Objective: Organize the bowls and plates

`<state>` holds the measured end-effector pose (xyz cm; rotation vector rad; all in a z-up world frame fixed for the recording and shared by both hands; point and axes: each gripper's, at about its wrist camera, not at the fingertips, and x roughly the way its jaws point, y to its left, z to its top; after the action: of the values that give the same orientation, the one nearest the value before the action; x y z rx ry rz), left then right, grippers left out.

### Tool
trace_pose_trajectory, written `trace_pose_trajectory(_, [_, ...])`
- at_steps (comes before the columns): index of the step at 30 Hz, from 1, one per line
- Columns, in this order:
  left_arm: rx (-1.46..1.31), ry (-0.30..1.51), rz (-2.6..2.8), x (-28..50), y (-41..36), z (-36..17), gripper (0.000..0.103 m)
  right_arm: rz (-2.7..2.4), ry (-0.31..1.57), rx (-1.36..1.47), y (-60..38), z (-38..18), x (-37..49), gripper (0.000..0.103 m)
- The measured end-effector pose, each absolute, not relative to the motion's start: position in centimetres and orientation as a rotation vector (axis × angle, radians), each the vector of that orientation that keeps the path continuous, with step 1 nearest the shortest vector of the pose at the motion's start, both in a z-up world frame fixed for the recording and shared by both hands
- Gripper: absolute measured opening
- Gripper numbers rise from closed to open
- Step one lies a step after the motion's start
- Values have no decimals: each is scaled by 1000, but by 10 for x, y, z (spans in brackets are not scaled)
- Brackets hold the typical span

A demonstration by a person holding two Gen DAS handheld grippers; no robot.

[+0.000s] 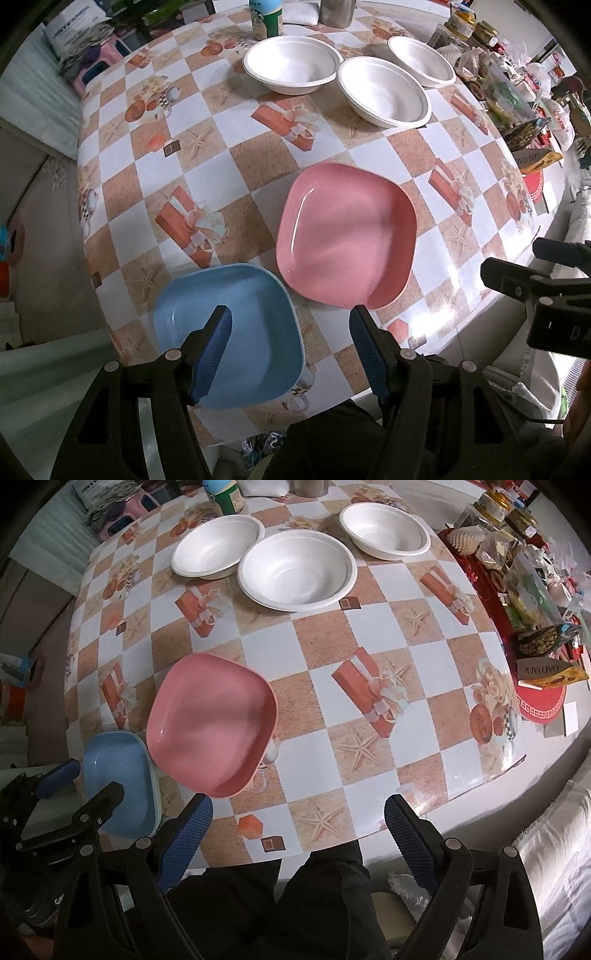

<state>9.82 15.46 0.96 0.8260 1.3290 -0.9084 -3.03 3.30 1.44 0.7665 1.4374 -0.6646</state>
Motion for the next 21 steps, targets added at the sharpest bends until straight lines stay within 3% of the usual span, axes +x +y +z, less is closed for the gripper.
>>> trace_pose_trajectory(21, [813, 1357, -873, 106, 176, 5, 70, -631, 1438, 801, 46, 7, -28, 95])
